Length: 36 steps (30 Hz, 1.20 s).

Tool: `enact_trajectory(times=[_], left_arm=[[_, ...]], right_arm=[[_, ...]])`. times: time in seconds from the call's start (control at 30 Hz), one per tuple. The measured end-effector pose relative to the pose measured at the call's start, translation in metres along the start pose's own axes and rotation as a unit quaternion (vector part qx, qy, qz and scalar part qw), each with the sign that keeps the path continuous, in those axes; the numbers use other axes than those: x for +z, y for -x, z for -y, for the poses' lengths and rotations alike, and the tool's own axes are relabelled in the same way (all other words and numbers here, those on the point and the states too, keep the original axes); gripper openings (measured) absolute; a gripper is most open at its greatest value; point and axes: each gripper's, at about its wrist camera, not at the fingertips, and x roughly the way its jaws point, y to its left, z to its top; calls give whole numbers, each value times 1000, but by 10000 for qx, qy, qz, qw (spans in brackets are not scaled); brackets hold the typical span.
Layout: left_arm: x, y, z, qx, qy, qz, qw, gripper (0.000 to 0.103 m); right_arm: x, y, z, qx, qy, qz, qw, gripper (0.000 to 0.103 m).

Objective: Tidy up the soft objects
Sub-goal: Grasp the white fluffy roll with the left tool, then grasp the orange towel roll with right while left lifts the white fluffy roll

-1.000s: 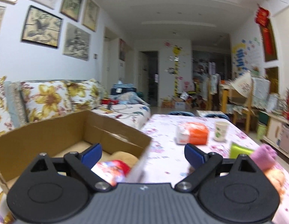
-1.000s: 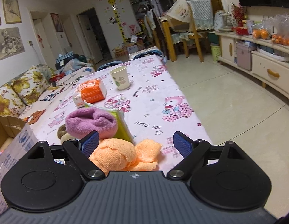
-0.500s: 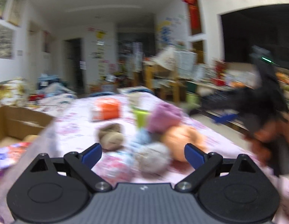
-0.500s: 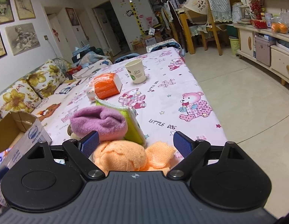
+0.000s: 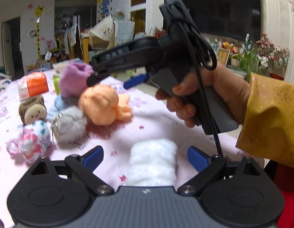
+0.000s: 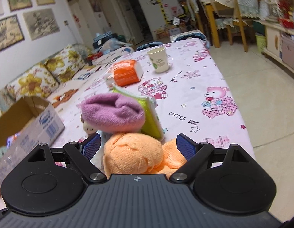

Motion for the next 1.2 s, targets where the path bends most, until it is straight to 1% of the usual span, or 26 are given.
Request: enact_trajectory(times=[0.1,0.2,0.3,0.37,0.4,0.47,0.5,0.57,0.6,0.63,0.67,0.73,0.8,0.9,1.07,1.2], left_arm=[[-2,-6,0,1,57,-147,9999,95],[-3,-9,0,-19,84,-218,9997,94],[-3,-13,-1,-88,123,-302,9994,88],[-2,-17,-1,-128,122,-380,9991,78],[-2,-19,-1,-138,129,-422,9989,76],[-2,-20,-1,-186,145,-477,9986,68],[-1,-21,0,-216,134,-489,9985,66],[-1,-22,2,-293,104,-506,9982,57],[-1,-22,3,-335,94,-518,9981,54],[0,-23,3,-369,85,-530,9979,49],[0,-23,3,-404,79,-541,9977,47],[0,-23,2,-442,89,-539,9975,46],[0,-23,0,-481,128,-531,9974,45],[1,-21,-7,-469,175,-504,9975,43],[2,-15,-30,-235,458,-420,9978,43],[4,-12,-52,44,815,-351,9960,43]], right_arm=[[-2,-7,-5,-39,229,-65,9997,103],[-4,-15,-5,-56,251,-190,9995,103],[-6,-20,-5,-53,272,-264,9993,103],[-7,-24,-6,-48,293,-331,9990,103],[-7,-25,-6,-42,306,-379,9988,103],[-9,-28,-7,-72,354,-448,9983,103],[-10,-28,-8,-94,369,-457,9982,103],[-11,-28,-8,-80,357,-482,9982,103],[-12,-29,-8,-79,349,-496,9981,103],[-13,-28,-9,-116,354,-491,9981,103],[-13,-28,-10,-180,373,-483,9980,103],[-14,-28,-12,-189,409,-468,9979,102],[-13,-28,-14,-164,443,-468,9978,93],[-13,-28,-20,-231,562,-456,9971,88],[-13,-24,-24,-279,575,-492,9967,85],[-11,-23,-22,-236,359,-588,9973,85]])
